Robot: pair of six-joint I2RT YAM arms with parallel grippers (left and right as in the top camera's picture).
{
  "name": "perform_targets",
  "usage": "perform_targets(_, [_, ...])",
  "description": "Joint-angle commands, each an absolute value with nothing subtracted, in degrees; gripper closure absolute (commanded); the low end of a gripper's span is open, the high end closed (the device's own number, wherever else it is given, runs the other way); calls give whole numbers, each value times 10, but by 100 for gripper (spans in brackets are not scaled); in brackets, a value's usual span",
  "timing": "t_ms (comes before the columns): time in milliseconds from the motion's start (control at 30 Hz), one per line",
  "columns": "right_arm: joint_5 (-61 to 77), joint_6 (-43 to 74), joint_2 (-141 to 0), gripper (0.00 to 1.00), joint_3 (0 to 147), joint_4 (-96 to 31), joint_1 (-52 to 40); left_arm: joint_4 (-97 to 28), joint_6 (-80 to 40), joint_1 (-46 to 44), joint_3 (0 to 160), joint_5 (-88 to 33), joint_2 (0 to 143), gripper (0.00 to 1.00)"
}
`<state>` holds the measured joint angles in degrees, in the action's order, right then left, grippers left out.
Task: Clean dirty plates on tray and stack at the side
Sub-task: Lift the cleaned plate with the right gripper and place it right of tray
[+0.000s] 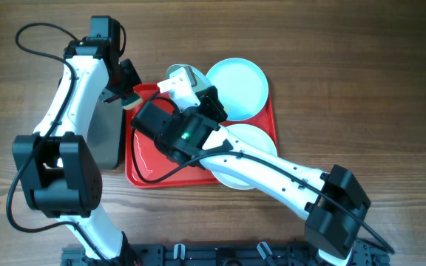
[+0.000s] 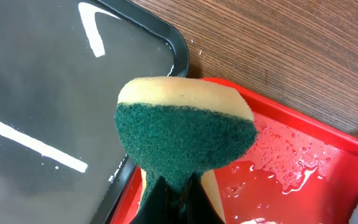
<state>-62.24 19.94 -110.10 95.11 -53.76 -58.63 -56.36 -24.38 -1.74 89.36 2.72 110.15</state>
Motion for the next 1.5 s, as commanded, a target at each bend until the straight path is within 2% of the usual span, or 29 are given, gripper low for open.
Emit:
perform_targets(0, [-649, 196, -1080, 96, 957, -548, -587, -559, -253, -12, 899, 33, 1096, 96])
perform_targets(433, [-638, 209, -1080, 95, 957, -556, -587, -553, -254, -12, 899, 35, 1096, 96])
perform_targets(667, [-579, 211, -1079, 96, 957, -555, -587, -553, -254, -12, 899, 35, 1096, 96])
perform_targets(933, [-235, 212, -1073, 96, 957, -549, -546, -551, -254, -12, 899, 35, 1096, 96])
perform_targets(1100, [-82, 204, -1059, 96, 957, -549, -435, -551, -254, -12, 899, 35, 1096, 96])
perform_targets(1233, [42, 180, -1039, 96, 957, -547, -310, -551, -254, -12, 899, 35, 1096, 96])
perform_targets(1367, [191, 181, -1036, 96, 957, -536, -139, -551, -254, -12, 899, 35, 1096, 96])
perform_targets(1467, [234, 184, -1036, 96, 957, -550, -17, -551, -254, -12, 899, 35, 1096, 96])
